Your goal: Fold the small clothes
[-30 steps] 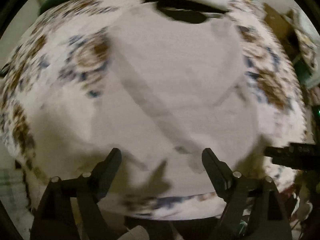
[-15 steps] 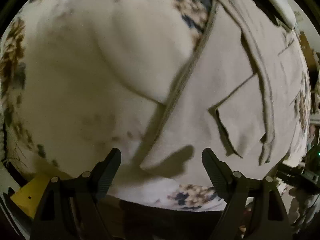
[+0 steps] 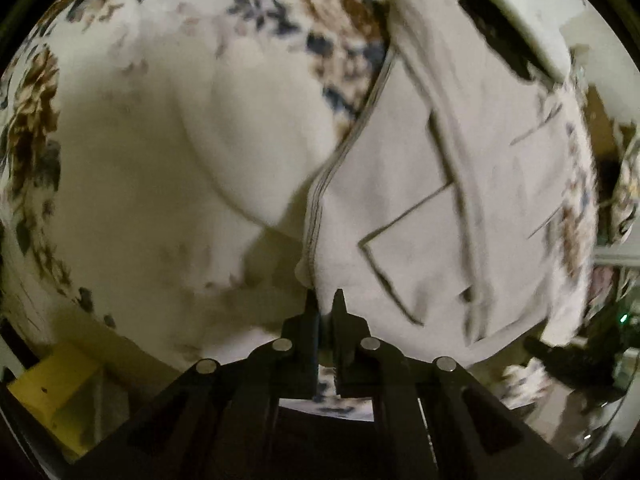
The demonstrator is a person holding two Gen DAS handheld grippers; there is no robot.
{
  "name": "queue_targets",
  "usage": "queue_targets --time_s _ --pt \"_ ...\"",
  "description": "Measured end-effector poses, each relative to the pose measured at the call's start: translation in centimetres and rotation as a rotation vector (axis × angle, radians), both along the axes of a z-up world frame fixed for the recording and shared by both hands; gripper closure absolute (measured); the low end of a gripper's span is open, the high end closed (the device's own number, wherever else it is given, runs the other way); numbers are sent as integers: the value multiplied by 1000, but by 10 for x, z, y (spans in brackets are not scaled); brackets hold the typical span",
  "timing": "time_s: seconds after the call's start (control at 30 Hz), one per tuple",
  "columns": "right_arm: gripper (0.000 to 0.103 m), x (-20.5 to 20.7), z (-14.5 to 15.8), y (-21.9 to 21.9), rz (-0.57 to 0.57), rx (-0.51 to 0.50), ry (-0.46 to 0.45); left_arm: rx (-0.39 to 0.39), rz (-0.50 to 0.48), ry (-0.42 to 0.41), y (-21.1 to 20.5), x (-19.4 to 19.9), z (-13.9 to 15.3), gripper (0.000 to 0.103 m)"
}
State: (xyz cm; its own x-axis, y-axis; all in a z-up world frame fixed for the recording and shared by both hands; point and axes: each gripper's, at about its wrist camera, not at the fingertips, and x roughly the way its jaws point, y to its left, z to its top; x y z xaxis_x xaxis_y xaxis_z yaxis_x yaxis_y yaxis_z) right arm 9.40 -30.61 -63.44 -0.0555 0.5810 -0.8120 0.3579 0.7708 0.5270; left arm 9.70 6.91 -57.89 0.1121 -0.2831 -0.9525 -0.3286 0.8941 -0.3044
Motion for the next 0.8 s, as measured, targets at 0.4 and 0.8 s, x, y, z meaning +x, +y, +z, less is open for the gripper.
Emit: queue_targets --time_s 0.4,0.8 --pt "100 127 83 -37 -184 86 -181 -115 106 -202 14 166 50 99" --pt "36 191 84 -69 -186 -78 -243 -86 147 -229 43 205 37 54"
